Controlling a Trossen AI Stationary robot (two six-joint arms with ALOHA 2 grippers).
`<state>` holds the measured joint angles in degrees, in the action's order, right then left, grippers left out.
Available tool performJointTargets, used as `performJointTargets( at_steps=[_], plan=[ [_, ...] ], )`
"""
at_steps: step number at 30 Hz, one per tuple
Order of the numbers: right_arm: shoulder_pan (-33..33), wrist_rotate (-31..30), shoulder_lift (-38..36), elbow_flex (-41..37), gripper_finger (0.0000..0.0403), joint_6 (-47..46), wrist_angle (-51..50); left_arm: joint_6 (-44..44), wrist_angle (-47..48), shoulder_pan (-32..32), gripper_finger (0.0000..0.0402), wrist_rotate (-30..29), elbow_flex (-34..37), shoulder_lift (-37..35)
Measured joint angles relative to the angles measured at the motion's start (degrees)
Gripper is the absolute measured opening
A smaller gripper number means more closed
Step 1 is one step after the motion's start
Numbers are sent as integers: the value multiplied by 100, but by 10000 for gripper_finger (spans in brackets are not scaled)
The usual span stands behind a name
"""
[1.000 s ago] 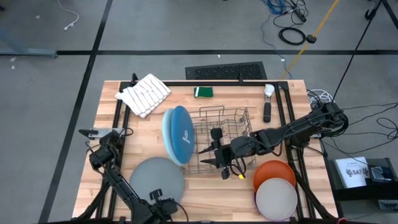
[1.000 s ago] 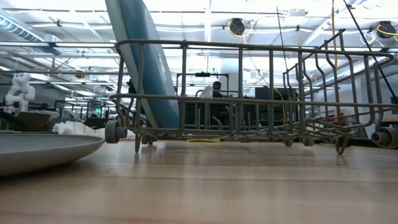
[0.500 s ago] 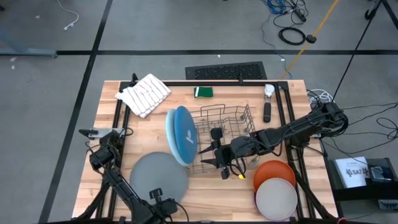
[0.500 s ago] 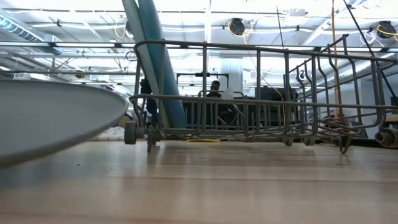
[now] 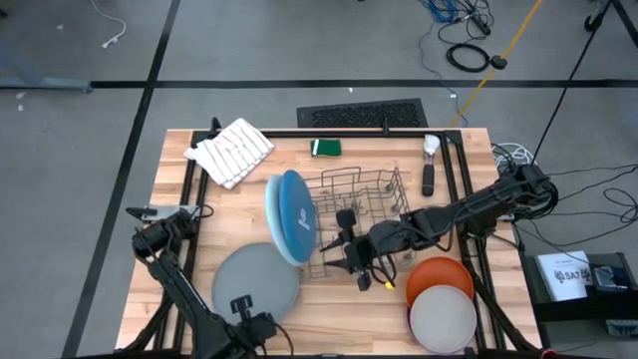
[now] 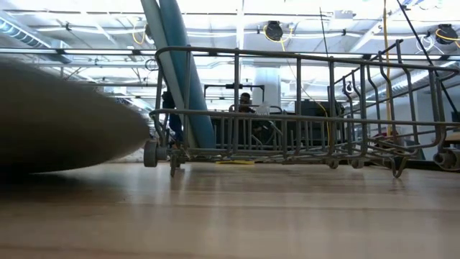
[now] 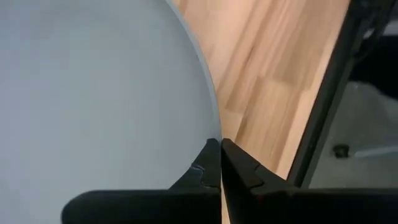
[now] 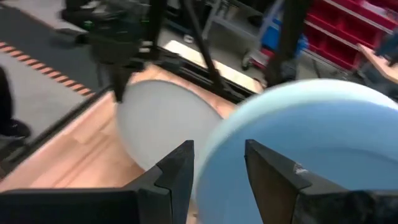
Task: Sort dishes
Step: Put the gray plate into the dish rack
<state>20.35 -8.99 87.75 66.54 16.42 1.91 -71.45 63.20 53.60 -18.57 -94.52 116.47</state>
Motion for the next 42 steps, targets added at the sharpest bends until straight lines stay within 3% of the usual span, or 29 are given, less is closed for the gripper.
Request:
performJointTargets(
  at_steps=[9,17,26,30,33,42],
  plan=[
    [392,37,197,2,138,291,-33,27,-71,4,1,-407,-4,-262],
    [543,11,1328,21,138,333,519,138,-215,4,1,-448,-9,-299],
    [819,-481,2707,1278,187,813,255,142,-295,4,1,-511,-9,-302],
    [888,-1180,3284,1822,201,1072,179,136,-298,4,0,-531,-9,-302],
    [880,-1489,3640,2159,199,1193,37,138,-349,4,0,-561,-9,-302],
    [849,-1512,4367,2798,153,1583,-381,138,-446,4,0,-597,-11,-302]
  ],
)
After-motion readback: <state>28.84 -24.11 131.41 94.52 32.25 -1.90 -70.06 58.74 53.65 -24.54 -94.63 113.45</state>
